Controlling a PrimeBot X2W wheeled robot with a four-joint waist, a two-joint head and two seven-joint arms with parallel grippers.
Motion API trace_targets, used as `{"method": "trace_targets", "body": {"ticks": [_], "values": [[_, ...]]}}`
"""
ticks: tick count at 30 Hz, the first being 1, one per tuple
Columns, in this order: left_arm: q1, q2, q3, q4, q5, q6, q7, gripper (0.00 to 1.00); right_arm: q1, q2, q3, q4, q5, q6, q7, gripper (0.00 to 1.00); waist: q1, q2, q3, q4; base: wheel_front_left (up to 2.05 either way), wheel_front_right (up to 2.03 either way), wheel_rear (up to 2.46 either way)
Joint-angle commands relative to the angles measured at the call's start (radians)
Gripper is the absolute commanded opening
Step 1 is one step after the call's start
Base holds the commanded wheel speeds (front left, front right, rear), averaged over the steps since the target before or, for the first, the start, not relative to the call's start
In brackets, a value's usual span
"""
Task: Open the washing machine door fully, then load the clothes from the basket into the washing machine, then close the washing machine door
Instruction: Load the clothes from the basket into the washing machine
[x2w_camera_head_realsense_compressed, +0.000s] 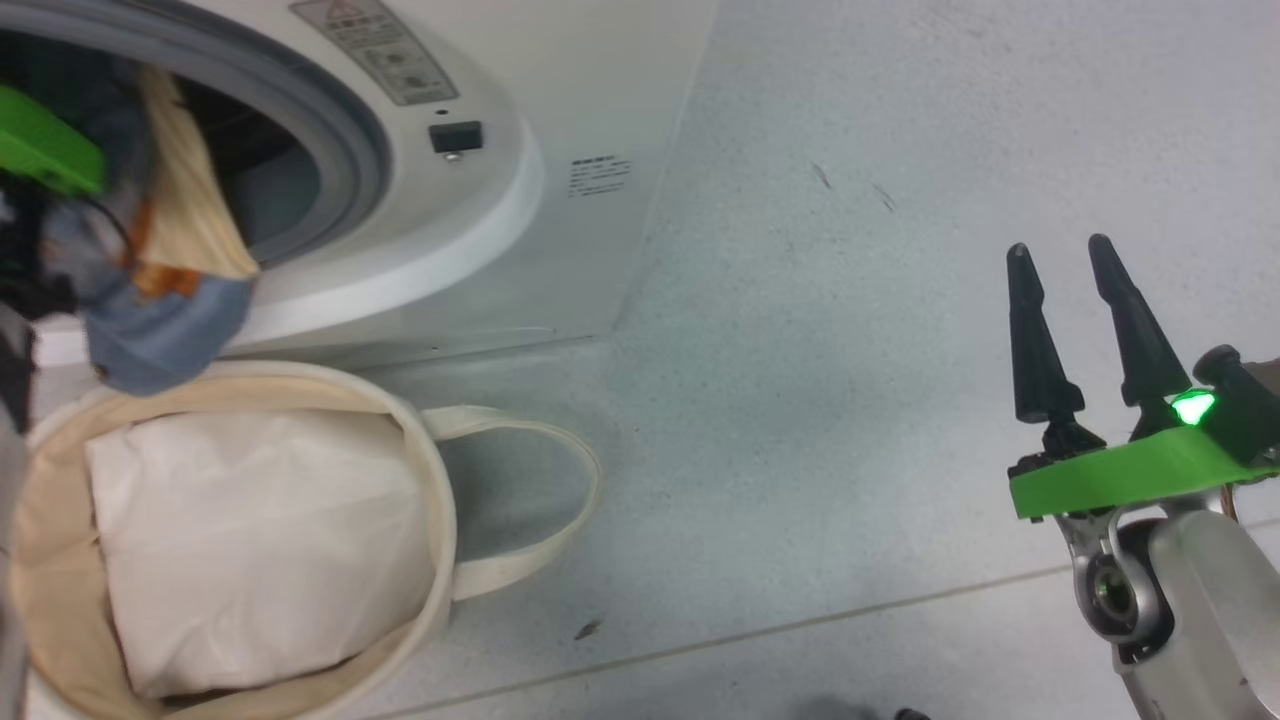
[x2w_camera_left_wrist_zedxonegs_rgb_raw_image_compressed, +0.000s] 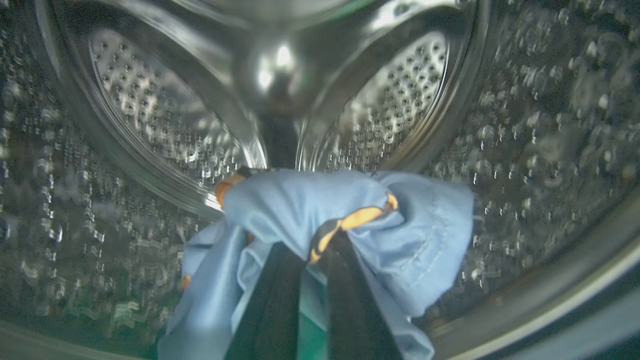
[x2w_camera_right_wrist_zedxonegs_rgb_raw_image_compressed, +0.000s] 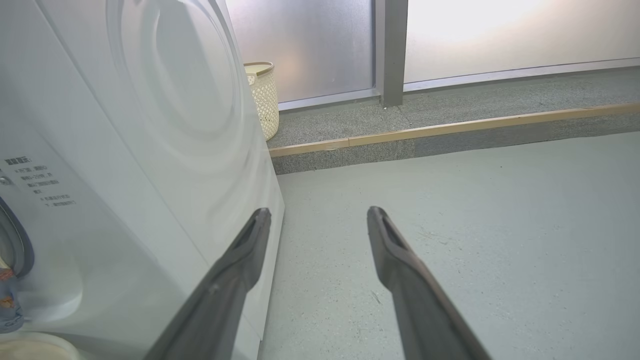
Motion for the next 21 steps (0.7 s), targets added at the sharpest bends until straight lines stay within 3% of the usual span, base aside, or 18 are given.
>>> {"method": "trace_targets", "body": {"ticks": [1,5,10,17,21], "values": [[-0.055,0.075,0.039,-0.051,0.006,-0.003,-0.012,0.0,0.021,-0.007,0.003,-0.039,-0.01,0.0,-0.012,1.0,-0.0001,0.0,0.018,-0.019,0.0,0.0,0.0],[-0.074,0.088,0.139,-0.211,0.049,0.004,-0.012,0.0,0.032,-0.01,-0.013,-0.056,-0.016,0.0,-0.012,1.0,-0.0001,0.0,0.046,-0.029,0.0,0.0,0.0],[-0.047,0.044,0.241,-0.285,0.098,-0.001,-0.012,0.0,0.033,-0.003,-0.026,-0.071,-0.024,0.0,-0.012,1.0,-0.0001,0.0,0.073,-0.025,0.0,0.0,0.0],[-0.065,0.016,0.179,0.032,0.122,-0.005,0.014,0.0,0.027,0.01,-0.013,-0.064,-0.031,0.0,-0.012,1.0,-0.0001,0.0,0.076,-0.023,0.0,0.0,0.0],[-0.102,0.015,0.115,0.115,0.125,-0.006,0.052,0.02,0.03,0.012,-0.018,-0.062,-0.031,0.0,-0.012,1.0,-0.0001,0.0,0.081,-0.028,0.0,0.0,0.0]]}}
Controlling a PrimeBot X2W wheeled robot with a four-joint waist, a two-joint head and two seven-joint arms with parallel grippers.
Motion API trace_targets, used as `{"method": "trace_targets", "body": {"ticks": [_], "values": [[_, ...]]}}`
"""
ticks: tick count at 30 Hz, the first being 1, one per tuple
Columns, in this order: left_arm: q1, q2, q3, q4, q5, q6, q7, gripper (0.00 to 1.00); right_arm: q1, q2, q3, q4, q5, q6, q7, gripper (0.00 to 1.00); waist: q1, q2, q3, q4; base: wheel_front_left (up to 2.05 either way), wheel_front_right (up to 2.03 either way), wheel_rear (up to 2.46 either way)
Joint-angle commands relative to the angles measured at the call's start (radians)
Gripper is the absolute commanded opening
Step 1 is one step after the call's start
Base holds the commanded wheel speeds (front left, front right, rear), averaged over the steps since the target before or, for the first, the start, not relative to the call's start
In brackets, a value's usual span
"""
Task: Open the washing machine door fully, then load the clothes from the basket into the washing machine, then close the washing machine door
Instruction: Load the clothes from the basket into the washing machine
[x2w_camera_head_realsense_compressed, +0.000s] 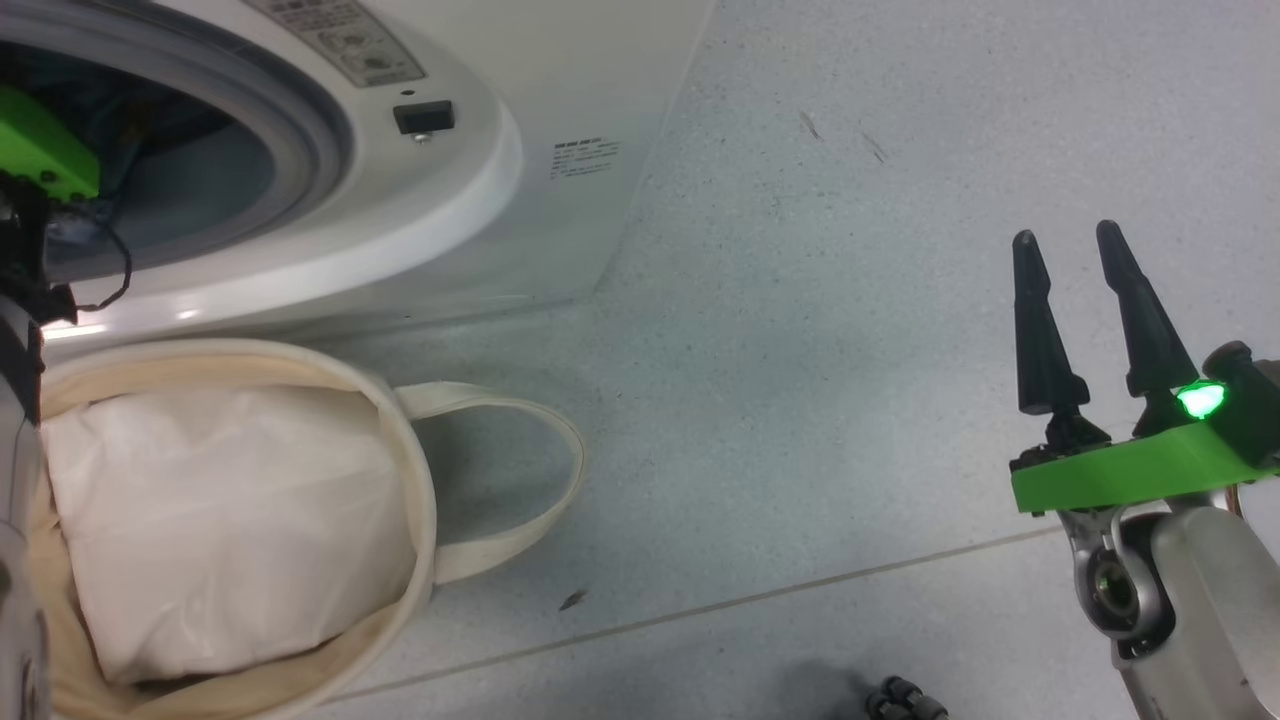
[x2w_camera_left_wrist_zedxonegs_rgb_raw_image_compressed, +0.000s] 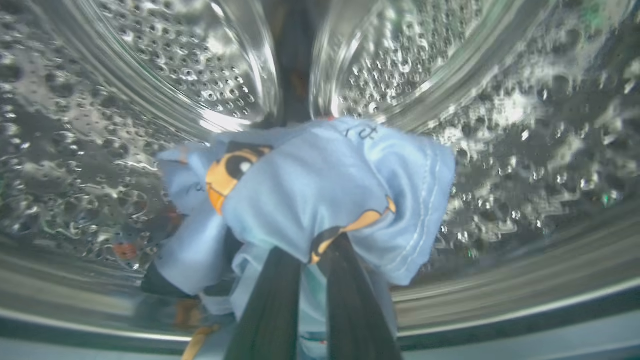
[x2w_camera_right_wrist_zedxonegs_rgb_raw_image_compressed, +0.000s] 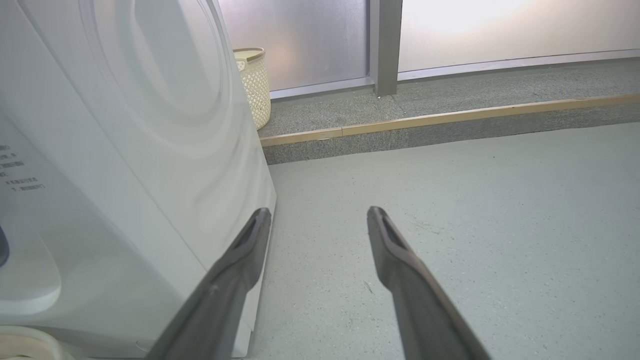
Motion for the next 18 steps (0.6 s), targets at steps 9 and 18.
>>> {"method": "trace_targets", "body": {"ticks": [9,18], "values": [[-0.081,0.069,-0.101,0.038,0.002,-0.006,0.065,1.0,0.023,0.008,0.013,-0.021,-0.007,0.0,-0.012,1.0,0.0,0.0,0.011,-0.026,0.0,0.0,0.0],[-0.035,0.051,-0.093,0.073,-0.048,-0.006,0.171,1.0,0.021,0.01,0.021,-0.003,0.003,0.0,-0.012,1.0,0.0,0.0,-0.034,-0.024,0.0,0.0,0.0]]}}
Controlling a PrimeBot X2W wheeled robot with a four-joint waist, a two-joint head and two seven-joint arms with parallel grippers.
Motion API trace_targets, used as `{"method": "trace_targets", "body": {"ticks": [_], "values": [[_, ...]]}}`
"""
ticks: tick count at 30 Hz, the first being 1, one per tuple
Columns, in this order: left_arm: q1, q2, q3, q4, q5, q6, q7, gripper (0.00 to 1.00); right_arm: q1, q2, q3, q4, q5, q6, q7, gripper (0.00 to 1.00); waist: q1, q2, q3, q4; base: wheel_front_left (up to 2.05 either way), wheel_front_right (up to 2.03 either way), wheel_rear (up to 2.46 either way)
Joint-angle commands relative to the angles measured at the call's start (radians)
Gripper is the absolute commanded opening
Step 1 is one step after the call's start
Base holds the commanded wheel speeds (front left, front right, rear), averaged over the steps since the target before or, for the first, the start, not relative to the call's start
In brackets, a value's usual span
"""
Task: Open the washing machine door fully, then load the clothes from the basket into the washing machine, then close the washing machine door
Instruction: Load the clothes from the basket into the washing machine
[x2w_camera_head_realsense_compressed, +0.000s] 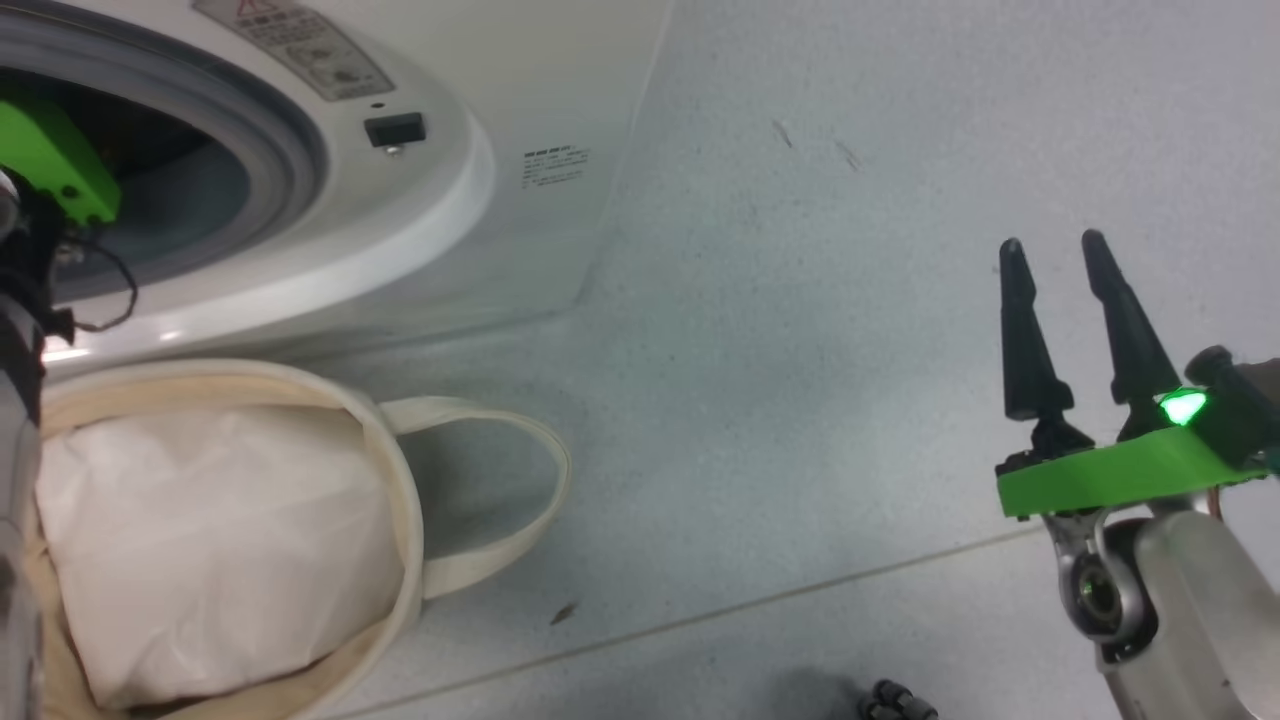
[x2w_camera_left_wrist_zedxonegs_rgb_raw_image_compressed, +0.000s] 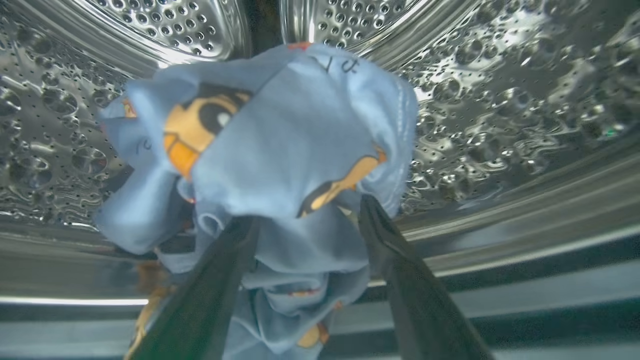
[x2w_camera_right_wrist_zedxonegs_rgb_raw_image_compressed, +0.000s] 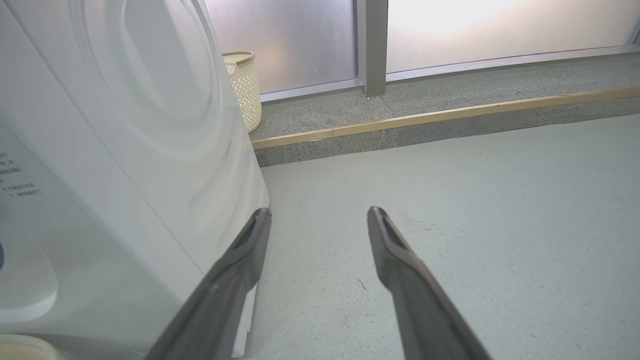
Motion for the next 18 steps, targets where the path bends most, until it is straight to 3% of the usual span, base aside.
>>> {"method": "trace_targets", "body": {"ticks": [1,9,18], "values": [[0.024,0.039,0.02,-0.015,-0.016,-0.006,-0.007,1.0,0.022,-0.014,0.022,-0.017,0.005,0.0,-0.012,1.0,-0.0001,0.0,-0.027,0.008,0.0,0.0,0.0],[0.111,-0.045,0.034,-0.017,-0.084,-0.006,-0.068,1.0,0.023,-0.046,0.031,0.012,0.025,0.0,-0.012,1.0,-0.0001,0.0,-0.095,0.051,0.0,0.0,0.0],[0.193,-0.083,-0.055,-0.046,-0.109,-0.006,-0.1,1.0,0.006,-0.034,0.064,0.048,0.05,0.0,-0.012,1.0,-0.0001,0.0,-0.15,0.106,0.0,0.0,0.0]]}}
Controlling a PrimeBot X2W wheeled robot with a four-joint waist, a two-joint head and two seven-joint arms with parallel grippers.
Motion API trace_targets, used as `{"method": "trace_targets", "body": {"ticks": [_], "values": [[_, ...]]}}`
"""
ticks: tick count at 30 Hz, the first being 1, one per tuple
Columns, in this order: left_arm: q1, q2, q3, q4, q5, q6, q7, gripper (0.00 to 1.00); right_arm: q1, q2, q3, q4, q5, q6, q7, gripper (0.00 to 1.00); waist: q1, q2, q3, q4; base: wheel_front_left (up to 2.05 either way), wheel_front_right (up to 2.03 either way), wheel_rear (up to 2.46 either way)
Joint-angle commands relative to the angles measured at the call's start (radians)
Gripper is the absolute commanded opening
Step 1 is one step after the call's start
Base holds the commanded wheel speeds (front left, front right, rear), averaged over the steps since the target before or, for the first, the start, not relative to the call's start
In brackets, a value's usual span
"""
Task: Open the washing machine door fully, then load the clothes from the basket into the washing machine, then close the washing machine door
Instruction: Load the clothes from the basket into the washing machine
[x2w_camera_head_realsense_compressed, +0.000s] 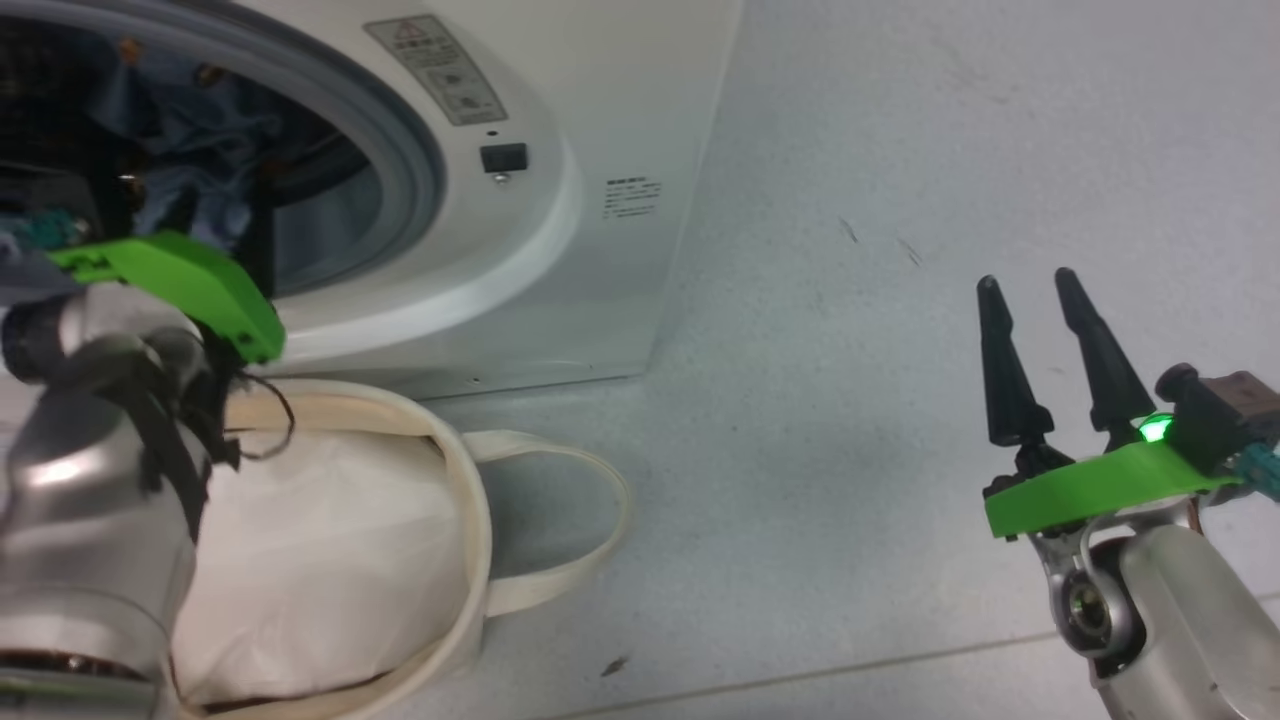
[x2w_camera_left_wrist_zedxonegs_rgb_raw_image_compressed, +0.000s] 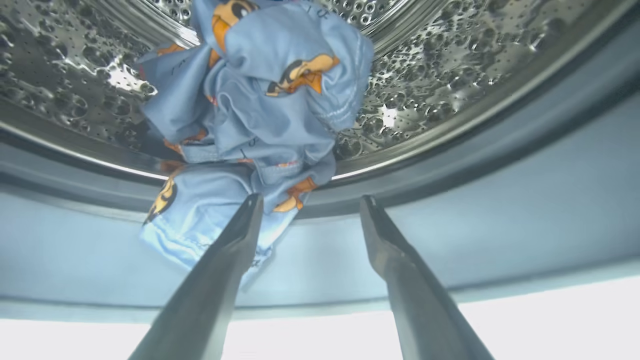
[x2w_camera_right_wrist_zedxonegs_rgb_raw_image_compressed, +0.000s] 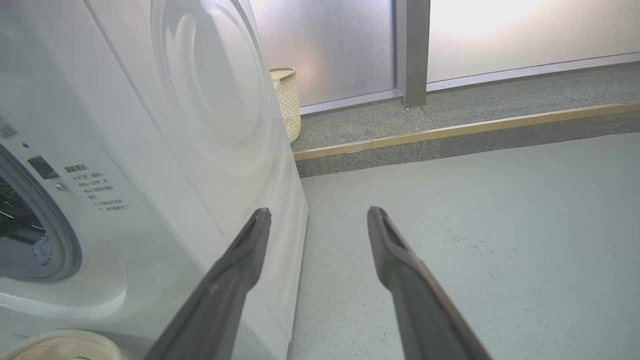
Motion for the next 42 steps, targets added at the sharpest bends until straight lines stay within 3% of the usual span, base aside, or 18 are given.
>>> {"method": "trace_targets", "body": {"ticks": [1,10,21,27,42], "values": [[0.008,0.036,0.0,-0.035,-0.004,-0.006,-0.025,1.0,0.005,-0.004,0.018,-0.022,0.008,0.0,-0.012,1.0,0.0001,0.0,-0.019,0.017,0.0,0.0,0.0],[0.142,0.035,-0.048,-0.148,-0.034,-0.006,-0.144,1.0,0.002,0.015,0.053,0.005,0.022,0.0,-0.012,1.0,0.0001,0.0,-0.101,0.067,0.0,0.0,0.0],[0.457,0.019,0.112,-0.478,0.042,-0.005,-0.145,1.0,0.018,-0.006,0.154,0.022,0.066,0.0,-0.012,1.0,0.0001,0.0,-0.26,0.143,0.0,0.0,0.0],[0.613,-0.014,0.128,-0.581,0.103,-0.006,-0.146,1.0,0.049,-0.033,0.193,0.02,0.085,0.0,-0.012,1.0,0.0001,0.0,-0.344,0.211,0.0,0.0,0.0],[0.8,-0.031,0.176,-0.741,0.131,-0.006,-0.146,1.0,0.155,-0.034,0.099,-0.005,0.07,0.0,-0.012,1.0,0.0001,0.0,-0.418,0.269,0.0,0.0,0.0]]}}
